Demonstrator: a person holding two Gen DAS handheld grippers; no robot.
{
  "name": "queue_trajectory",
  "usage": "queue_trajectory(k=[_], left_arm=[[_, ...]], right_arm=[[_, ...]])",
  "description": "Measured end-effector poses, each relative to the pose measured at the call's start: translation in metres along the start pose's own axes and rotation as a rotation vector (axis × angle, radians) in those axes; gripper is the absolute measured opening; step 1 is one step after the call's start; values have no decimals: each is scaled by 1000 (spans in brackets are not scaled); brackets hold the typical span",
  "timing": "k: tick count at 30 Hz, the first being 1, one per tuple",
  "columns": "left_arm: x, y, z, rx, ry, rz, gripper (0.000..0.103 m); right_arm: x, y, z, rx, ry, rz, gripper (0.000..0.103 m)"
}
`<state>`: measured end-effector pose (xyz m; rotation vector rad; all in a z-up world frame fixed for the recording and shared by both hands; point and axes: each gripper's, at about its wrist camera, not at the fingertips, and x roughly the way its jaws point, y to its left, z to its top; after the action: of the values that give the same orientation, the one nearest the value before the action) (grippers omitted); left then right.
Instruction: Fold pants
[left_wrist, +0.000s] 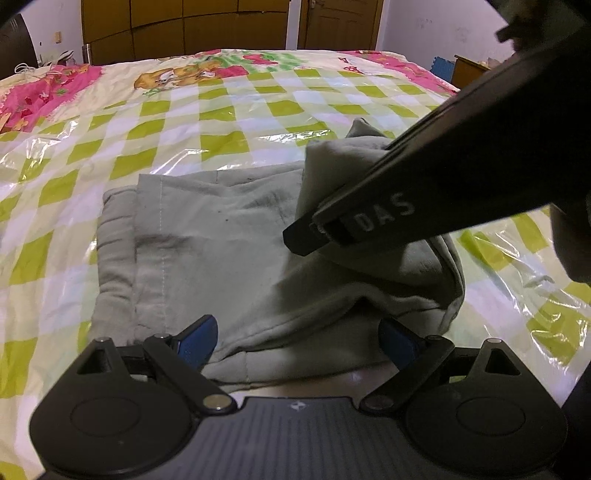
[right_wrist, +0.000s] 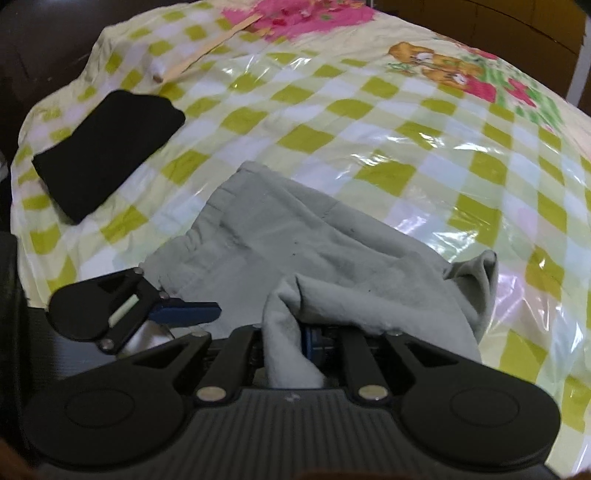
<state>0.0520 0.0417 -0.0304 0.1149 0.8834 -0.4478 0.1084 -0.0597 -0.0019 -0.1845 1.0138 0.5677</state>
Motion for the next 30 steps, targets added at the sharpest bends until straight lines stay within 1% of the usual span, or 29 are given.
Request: queue_trajectory(k=[10,12,16,20,22,24,27,30], left_arm=[[-2,4,-3,-20,-11,-23,103],[-2,5,-3,-20,-12,-26,103],[-5,7,-5,-24,-17,-32,103],[-7,9,-8,-27,-19,-37,103],[-9,10,-9,-29,-23,-40,103],[-12,10,-11,-32,-27,-39,103],[-17,10,-16,-46,-35,-39,103],[-27,9,-24,-55,-54,-27,103]], right_arm=[[15,13,6,-60,62,-29,17],[17,16,7,-70,70,-33,19],[22,26,9,-104,82,-49,20],[26,33,12,-125,85,-47,26],[28,37,13,-135,87,-48,26],[30,39,14,-137,88,-46,30],[26,42,16,-124,69,-8,33],[7,36,14,-66,4,115,36]])
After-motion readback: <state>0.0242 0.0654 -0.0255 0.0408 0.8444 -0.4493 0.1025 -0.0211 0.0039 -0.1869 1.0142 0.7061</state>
